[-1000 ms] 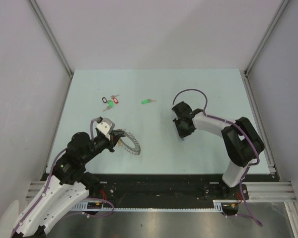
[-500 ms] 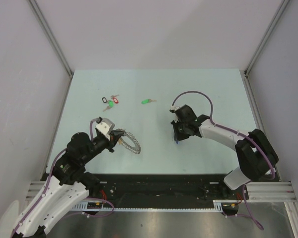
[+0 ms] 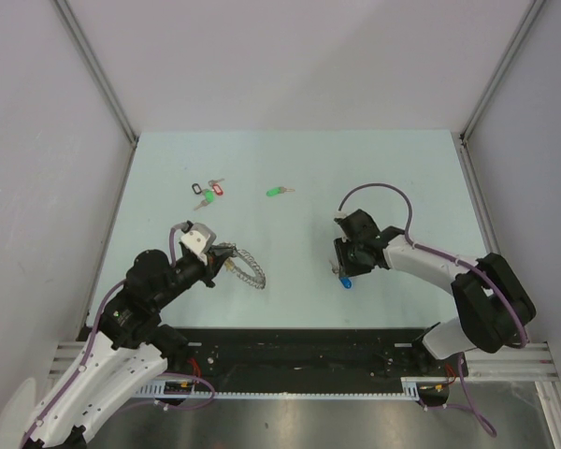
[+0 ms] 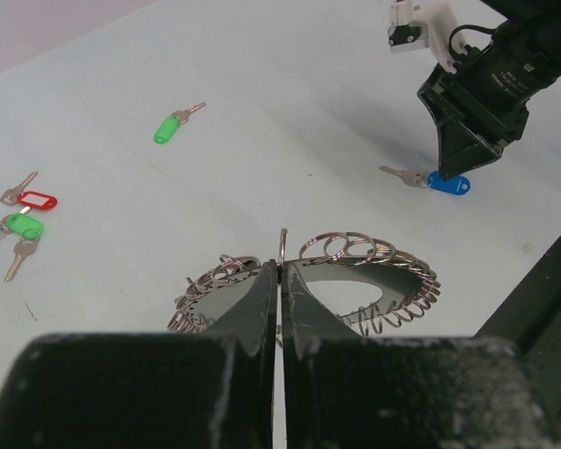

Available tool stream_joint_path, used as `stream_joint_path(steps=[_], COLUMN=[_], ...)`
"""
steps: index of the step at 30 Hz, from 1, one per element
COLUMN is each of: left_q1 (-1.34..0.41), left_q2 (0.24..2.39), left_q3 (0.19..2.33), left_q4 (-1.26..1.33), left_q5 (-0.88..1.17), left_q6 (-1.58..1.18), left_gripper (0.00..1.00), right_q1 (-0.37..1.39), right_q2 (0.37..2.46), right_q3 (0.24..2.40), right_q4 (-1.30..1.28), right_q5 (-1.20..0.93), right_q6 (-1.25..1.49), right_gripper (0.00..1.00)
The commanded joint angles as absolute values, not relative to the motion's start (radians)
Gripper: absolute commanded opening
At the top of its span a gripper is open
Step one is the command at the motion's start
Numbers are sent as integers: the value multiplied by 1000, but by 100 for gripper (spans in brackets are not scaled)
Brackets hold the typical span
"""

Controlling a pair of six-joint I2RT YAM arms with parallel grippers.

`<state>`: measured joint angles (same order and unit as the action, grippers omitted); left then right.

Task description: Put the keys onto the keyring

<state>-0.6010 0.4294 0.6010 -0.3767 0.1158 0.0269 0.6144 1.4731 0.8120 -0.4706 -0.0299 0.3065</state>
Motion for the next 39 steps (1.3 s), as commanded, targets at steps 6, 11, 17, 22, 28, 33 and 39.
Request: stream_joint_path(steps=[6, 11, 17, 22, 28, 33, 39], left_q1=[-597, -597, -597, -597, -598, -597, -597], left_q2=[422, 422, 422, 423, 425, 426, 426], left_q3=[611, 611, 609, 611, 611, 609, 609], left_q4=[-325, -327, -327, -327, -327, -327, -327], left_q5=[126, 123, 124, 127, 126, 127, 129], left_q6=[38, 38, 37, 38, 38, 38, 40], left_gripper=[0, 0, 0, 0, 1, 0, 0], right_q1=[707, 733, 776, 793, 796, 795, 782], right_q2=[1446, 1474, 1534, 1580, 1637, 1675, 1658], right_q3=[925, 956, 957, 959, 960, 959, 965], right_q4=[-569, -546, -523, -511, -488, -471, -445], right_q5=[143, 118, 97, 100, 124, 152, 130], right_q6=[131, 14, -83, -129, -170, -178, -158], right_gripper=[37, 36, 37, 38, 38, 33, 20])
